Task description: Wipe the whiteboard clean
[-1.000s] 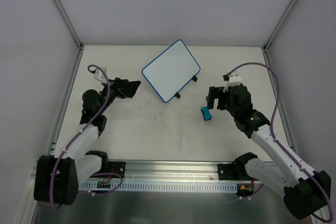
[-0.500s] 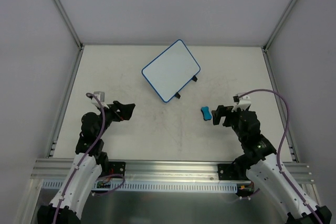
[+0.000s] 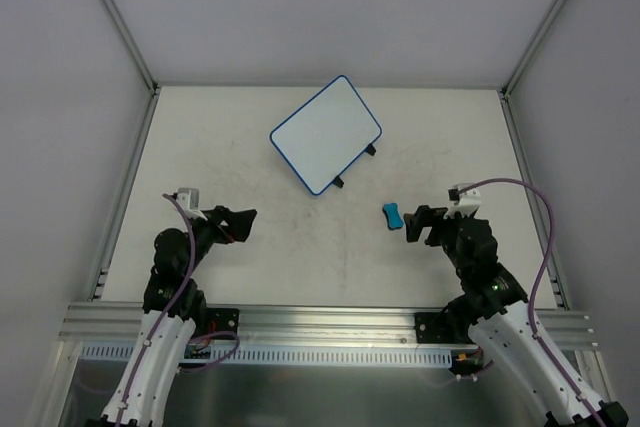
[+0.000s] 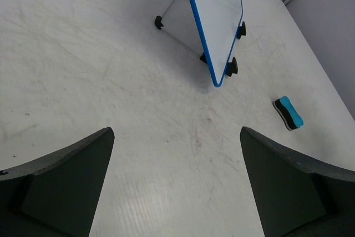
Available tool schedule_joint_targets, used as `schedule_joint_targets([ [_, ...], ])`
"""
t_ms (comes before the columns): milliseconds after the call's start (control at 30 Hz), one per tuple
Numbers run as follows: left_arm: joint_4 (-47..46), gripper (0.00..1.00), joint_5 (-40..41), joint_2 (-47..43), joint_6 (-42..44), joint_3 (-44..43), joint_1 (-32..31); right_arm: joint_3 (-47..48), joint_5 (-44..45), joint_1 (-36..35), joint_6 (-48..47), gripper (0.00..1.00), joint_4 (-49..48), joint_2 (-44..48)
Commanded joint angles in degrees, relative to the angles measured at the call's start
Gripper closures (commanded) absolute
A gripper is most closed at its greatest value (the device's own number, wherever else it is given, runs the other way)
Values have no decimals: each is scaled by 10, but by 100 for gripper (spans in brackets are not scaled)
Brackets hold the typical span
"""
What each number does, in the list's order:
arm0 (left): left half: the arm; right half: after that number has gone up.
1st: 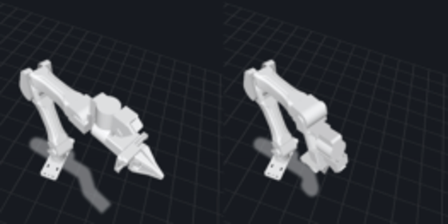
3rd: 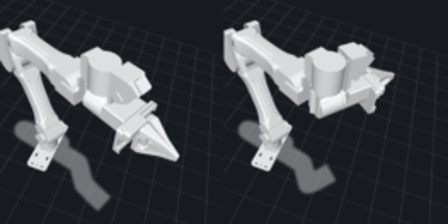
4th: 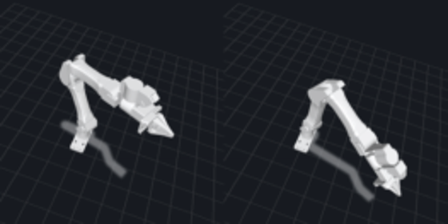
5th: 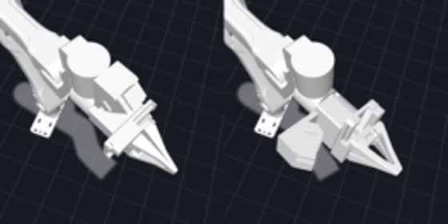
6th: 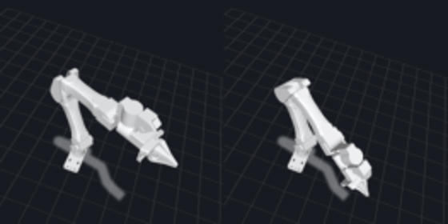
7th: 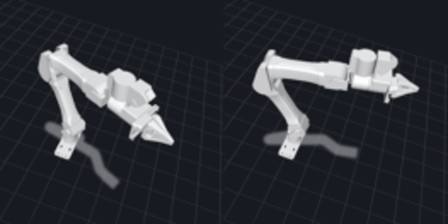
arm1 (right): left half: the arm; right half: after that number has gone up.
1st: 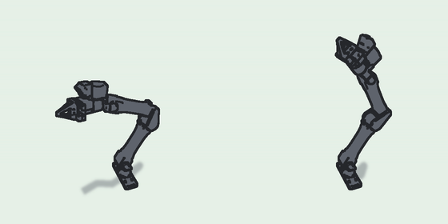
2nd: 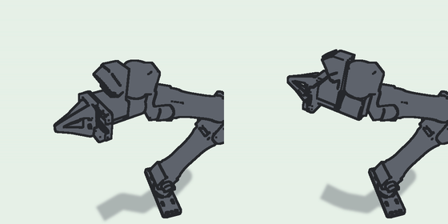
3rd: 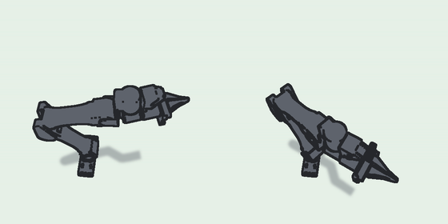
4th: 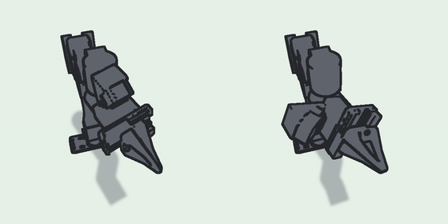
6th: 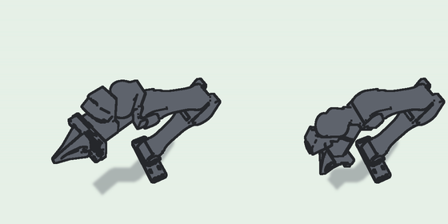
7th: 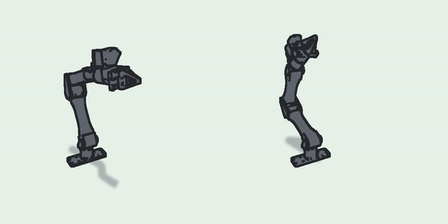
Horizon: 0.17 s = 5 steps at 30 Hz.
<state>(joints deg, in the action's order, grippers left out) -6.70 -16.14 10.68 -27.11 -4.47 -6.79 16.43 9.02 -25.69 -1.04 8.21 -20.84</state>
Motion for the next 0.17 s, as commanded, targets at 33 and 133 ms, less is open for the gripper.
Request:
schedule_joint_targets([
  [33,2,1,-6,24,11,-3,-3,3,-3,2,7,1,-8,5],
  [133,2,1,-3,33,12,-6,-3,4,-2,2,7,1,-8,5],
])
